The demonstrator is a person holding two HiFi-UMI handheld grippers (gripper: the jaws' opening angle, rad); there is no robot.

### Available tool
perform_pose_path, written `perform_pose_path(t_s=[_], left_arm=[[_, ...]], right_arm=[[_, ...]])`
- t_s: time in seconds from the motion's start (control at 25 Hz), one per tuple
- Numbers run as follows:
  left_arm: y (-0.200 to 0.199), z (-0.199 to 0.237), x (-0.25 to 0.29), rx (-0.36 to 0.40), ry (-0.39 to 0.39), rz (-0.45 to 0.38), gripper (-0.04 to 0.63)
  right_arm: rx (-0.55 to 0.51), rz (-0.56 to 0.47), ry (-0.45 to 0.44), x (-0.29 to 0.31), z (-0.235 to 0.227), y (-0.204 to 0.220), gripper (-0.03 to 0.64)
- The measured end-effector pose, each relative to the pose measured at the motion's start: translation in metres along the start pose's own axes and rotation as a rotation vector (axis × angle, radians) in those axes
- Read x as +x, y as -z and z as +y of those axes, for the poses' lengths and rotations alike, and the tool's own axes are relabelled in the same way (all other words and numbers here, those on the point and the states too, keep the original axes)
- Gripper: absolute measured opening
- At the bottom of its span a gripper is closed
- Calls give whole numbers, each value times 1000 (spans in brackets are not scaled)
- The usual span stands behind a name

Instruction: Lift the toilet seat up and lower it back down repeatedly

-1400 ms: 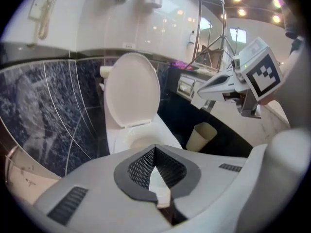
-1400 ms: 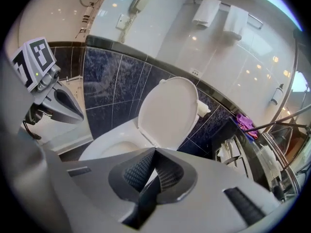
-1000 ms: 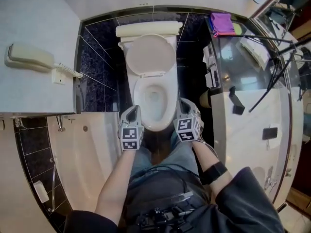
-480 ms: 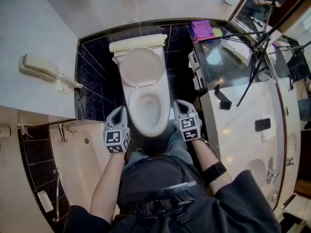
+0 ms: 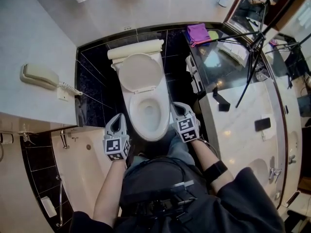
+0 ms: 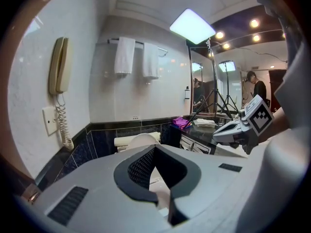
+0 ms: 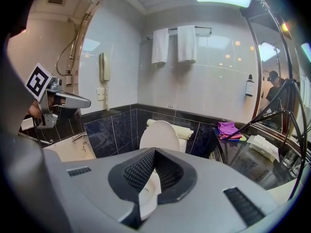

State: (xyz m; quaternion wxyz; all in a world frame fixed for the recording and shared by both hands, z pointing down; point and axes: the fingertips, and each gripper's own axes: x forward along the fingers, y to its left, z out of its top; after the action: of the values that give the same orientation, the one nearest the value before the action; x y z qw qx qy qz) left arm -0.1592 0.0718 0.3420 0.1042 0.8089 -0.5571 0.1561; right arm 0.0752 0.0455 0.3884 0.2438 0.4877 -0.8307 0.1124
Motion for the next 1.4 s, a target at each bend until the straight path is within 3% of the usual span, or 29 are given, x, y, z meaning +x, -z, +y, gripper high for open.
perform_pose_path(t_s=[0.56,0.8,1.0,1.16,1.4], left_arm=[[-13,-1,25,50,23,-18,-2],[2,0,42,50,39,5,-2],[29,0,59,88,54,32,-2],[71,-2,80,90,55,68,-2],[145,-8,98,104,74,121,-2]], right_arm=[[35,32,38,23,-28,-6,26],[135,118,28,43,-39,28,168],[225,211,24,64,-43,84,215],[284,297,22,91,-42,165,244],[413,435,3,122,-4,289,247]])
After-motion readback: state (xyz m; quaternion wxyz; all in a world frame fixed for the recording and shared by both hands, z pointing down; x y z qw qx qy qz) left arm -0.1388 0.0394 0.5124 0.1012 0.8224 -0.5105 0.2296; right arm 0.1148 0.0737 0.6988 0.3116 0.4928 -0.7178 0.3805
